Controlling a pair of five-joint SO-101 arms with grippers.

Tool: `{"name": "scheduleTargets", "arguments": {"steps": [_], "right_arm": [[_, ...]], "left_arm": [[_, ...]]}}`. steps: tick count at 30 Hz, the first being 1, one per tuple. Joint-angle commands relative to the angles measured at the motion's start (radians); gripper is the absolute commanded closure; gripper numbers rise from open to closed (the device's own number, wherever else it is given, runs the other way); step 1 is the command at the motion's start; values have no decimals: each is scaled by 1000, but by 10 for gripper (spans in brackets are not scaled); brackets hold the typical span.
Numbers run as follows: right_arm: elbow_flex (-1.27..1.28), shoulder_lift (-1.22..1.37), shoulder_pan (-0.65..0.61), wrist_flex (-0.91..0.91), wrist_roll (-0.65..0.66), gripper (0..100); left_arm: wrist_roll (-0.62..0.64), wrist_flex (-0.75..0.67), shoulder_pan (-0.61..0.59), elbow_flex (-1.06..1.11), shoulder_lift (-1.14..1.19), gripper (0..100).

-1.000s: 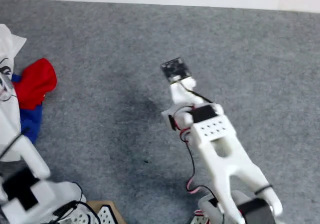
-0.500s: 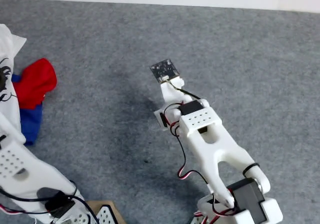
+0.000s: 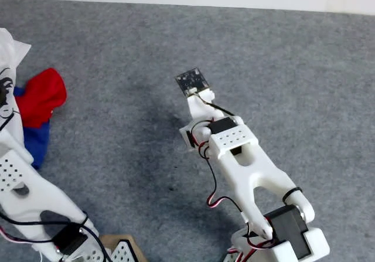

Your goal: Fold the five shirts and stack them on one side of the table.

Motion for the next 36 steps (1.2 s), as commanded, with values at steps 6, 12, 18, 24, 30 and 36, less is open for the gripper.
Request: {"name": "scheduleTargets", "arguments": {"steps": [6, 12, 18, 24, 30, 36], "right_arm": [[-44, -4, -8, -13, -23, 988], [-30, -2, -8, -13, -23, 991], [48, -5, -12, -84, -23, 991], [74, -5, -12, -107, -23, 991], [91, -4, -8, -107, -23, 991], [101, -4, -8, -107, -23, 991]], "left_arm": [[8, 25, -4, -104, 31, 998], [8, 58, 10, -104, 28, 995], [8, 192, 64, -219, -4, 993], [9, 364, 171, -437, -42, 993], [9, 436, 318, -424, -153, 993], [9, 471, 529, -423, -257, 993]]}}
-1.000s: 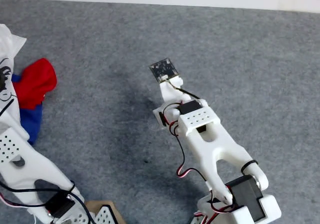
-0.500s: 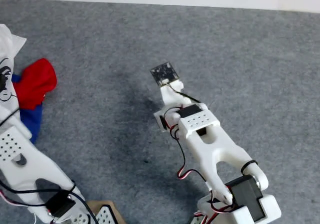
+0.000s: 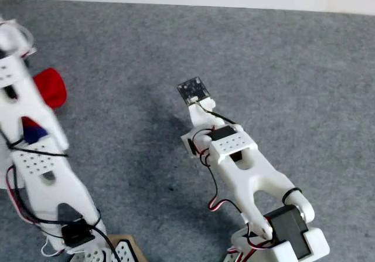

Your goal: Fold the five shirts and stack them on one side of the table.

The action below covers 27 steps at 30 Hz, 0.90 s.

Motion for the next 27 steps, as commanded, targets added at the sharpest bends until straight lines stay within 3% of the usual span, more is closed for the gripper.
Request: {"name": "scheduleTargets", "arguments": {"steps": [1, 7, 13, 19, 27], "right_arm": [[-5, -5, -8, -13, -23, 991], [-7, -7, 22, -13, -23, 991], [-15, -5, 265, -47, -86, 991], [-15, -12, 415, -124, -348, 991], [-15, -13, 417, -127, -368, 991]], "left_arm": [[6, 17, 205, -42, -139, 993], [6, 9, 492, -42, -214, 993], [6, -38, 753, -44, -309, 993], [6, -215, 937, -42, -444, 993], [6, -482, 1133, -1, -631, 993]]}}
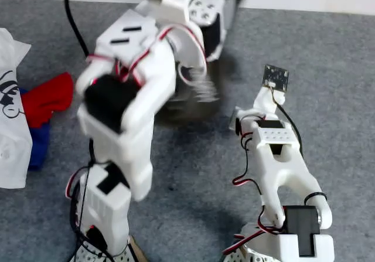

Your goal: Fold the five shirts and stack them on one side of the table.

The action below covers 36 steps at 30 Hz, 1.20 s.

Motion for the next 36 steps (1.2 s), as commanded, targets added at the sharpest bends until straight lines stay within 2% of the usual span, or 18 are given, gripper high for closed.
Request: {"name": "scheduleTargets", "arguments": {"steps": [1, 4, 10, 13, 17, 20, 25, 29, 36], "right_arm": [[-15, -13, 13, -15, -14, 991], [-15, -13, 13, -15, -14, 991], [-15, -13, 13, -15, -14, 991], [-15, -13, 13, -15, -14, 991], [-15, -13, 12, -15, -14, 991], [-15, -10, -5, -15, -12, 991], [-12, -5, -50, -15, -8, 991], [-7, -5, -79, -15, -6, 991], [-5, -5, -107, -13, -2, 989]], "left_arm": [[5, -112, 81, 28, -131, 993], [5, -110, -25, 113, -179, 993], [5, -106, -481, 303, -196, 993], [0, -80, -680, 501, -199, 993], [-2, -64, -903, 725, -199, 993], [-2, -103, -1035, 852, -199, 993], [-2, -130, -1210, 1000, -199, 990], [-2, -138, -1274, 1109, -199, 984], [6, -176, -1291, 1211, -199, 781]]}}
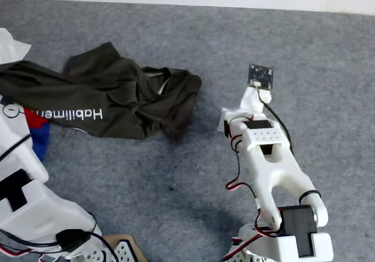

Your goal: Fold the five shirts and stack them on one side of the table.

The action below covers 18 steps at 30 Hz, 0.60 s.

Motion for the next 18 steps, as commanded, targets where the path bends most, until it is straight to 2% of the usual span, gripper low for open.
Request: {"name": "scheduleTargets", "arguments": {"steps": [1, 4, 8, 13, 18], "right_arm": [[-5, -5, -13, -13, 23, 989], [-5, -5, -21, -13, 95, 989], [-5, -5, -47, -12, 109, 988], [-4, -5, -71, -12, 110, 985], [-2, -4, -70, -8, 129, 892]], "left_arm": [[5, -29, -5, 15, -42, 772], [5, -34, -30, 8, -50, 787], [5, -29, -22, -19, -47, 809], [-2, -28, 166, 5, -41, 834], [-2, -26, 369, 68, -39, 829]]}}
